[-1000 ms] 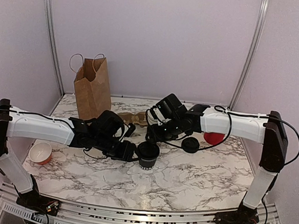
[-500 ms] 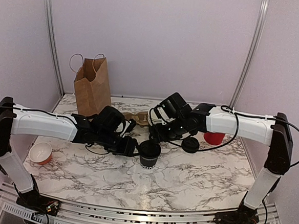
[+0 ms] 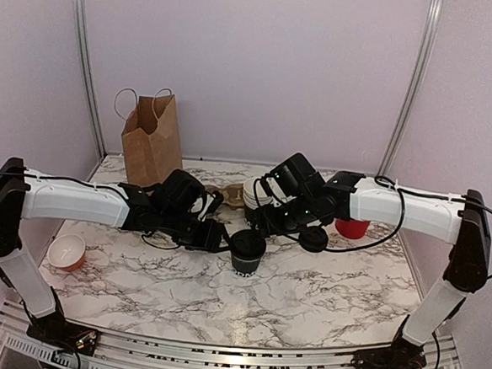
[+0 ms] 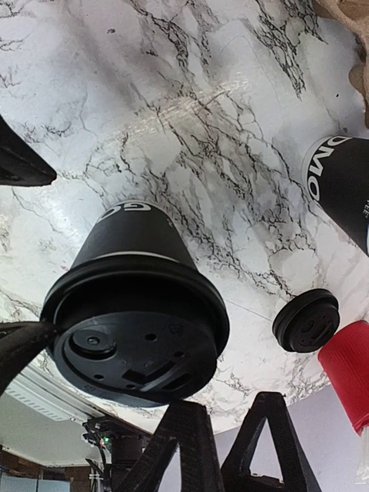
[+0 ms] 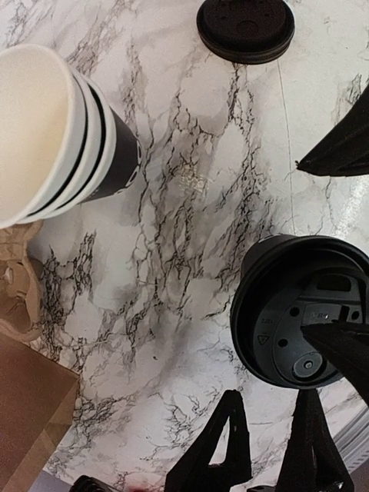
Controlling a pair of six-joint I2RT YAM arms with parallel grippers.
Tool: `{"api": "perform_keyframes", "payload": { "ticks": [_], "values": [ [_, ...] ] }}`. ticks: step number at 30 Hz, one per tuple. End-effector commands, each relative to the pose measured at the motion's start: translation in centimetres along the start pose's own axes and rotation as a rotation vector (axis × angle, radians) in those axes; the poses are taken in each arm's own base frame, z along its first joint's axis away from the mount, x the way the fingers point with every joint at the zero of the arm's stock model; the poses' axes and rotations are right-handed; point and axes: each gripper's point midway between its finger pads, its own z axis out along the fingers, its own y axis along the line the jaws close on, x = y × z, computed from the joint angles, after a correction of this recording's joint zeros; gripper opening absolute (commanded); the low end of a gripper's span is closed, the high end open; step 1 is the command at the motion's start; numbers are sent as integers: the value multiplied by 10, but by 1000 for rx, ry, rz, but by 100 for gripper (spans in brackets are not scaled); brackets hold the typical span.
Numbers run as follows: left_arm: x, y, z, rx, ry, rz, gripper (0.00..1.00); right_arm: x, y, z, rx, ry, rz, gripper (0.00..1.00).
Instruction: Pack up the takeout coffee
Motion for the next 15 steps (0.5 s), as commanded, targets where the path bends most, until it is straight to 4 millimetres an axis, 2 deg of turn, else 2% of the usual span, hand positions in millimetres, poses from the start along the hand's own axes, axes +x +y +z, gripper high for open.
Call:
{"api": "perform_keyframes", "payload": {
  "ticks": [1,15],
  "values": [
    [-6,1,0,-3,10,14,60,-3,-2,-16,-3,-27,23,63],
    [-13,1,-1,-5,8,19,60,9,-1,-25,-8,-16,29,61]
  ]
}}
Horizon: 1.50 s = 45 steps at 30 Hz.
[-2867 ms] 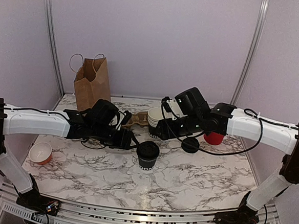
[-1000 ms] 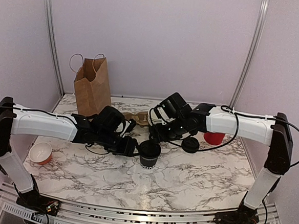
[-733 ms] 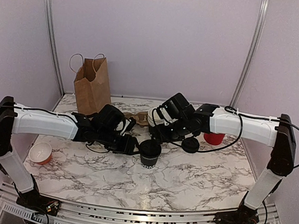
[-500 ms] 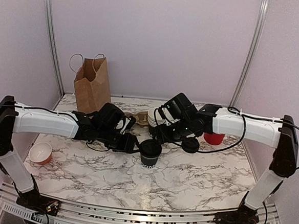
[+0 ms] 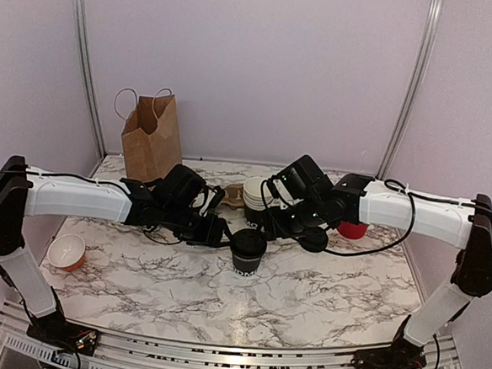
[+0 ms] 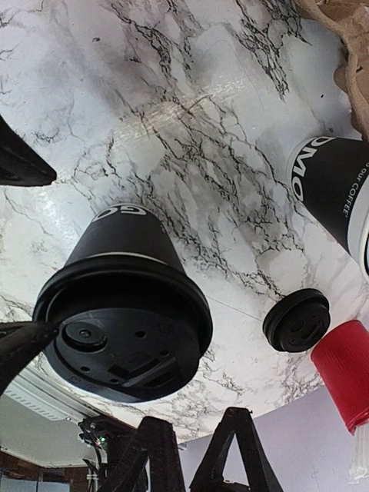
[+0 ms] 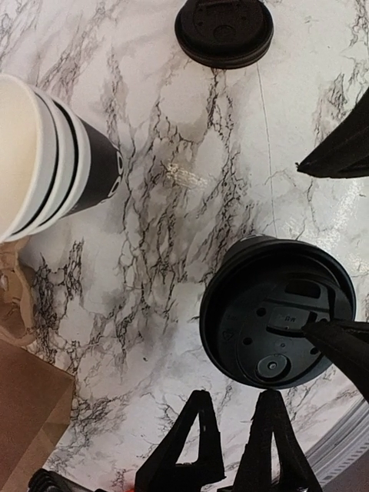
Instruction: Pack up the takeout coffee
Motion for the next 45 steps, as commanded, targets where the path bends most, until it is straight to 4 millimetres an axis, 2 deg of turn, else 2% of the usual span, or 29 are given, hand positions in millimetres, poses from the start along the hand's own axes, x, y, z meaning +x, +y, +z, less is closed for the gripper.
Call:
{"api": "perform_keyframes", "payload": {
  "ticks": [1,19,37,45],
  "values": [
    [-1,1,-1,-5,13,9,60,-1,3,-12,-8,-17,5,61],
    [-10,6,9,-10,24,15,59,3,11,-22,-13,-25,-8,60],
    [-34,9,28,-1,21,18,59,7,12,-25,-6,-20,-15,60],
    [-48,3,31,7,6,22,59,4,13,-22,-8,-27,-27,60]
  ]
}}
